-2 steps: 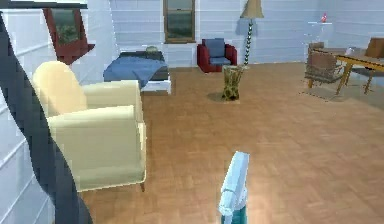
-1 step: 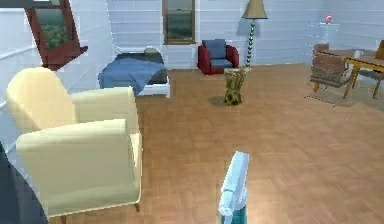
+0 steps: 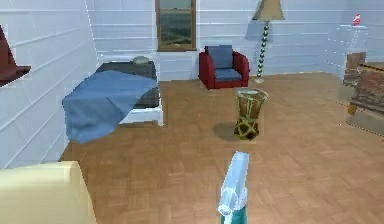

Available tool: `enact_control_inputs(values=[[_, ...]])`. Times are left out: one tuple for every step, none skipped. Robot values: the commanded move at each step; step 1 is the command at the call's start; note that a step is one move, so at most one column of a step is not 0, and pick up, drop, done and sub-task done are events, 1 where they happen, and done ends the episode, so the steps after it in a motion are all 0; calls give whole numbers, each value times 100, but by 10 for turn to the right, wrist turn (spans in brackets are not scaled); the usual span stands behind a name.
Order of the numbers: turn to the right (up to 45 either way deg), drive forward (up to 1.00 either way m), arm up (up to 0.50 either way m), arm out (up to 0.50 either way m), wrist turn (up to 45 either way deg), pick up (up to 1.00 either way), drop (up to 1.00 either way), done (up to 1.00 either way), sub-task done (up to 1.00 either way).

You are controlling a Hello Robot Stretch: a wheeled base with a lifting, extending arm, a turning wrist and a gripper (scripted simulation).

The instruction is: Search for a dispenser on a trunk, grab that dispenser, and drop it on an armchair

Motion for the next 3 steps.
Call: enact_control_inputs(values=[[0, 100, 0, 0, 0, 0, 0, 0, 0], [0, 100, 0, 0, 0, 0, 0, 0, 0], [0, 100, 0, 0, 0, 0, 0, 0, 0]])
